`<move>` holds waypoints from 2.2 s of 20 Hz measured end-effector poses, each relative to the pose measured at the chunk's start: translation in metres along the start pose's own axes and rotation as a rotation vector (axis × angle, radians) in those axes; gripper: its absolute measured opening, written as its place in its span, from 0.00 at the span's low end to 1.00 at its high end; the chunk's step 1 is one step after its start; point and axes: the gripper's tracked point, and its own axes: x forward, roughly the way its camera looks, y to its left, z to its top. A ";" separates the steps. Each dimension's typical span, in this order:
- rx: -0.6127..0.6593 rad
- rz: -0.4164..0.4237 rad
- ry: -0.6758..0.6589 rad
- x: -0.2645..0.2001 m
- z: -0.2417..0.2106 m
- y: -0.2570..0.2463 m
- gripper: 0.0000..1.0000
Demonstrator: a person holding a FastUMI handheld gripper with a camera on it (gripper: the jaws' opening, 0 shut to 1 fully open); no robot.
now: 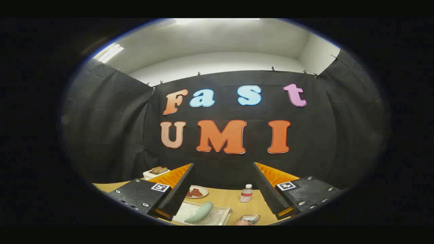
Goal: Take the plate from the dish rack, then take the spoon from the basket and place it into the plate.
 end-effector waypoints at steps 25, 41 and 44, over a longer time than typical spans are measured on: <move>-0.009 0.055 0.128 0.012 -0.018 0.021 0.99; 0.111 0.141 0.719 0.032 -0.138 0.042 0.95; 0.108 0.149 0.864 0.032 -0.171 0.047 0.90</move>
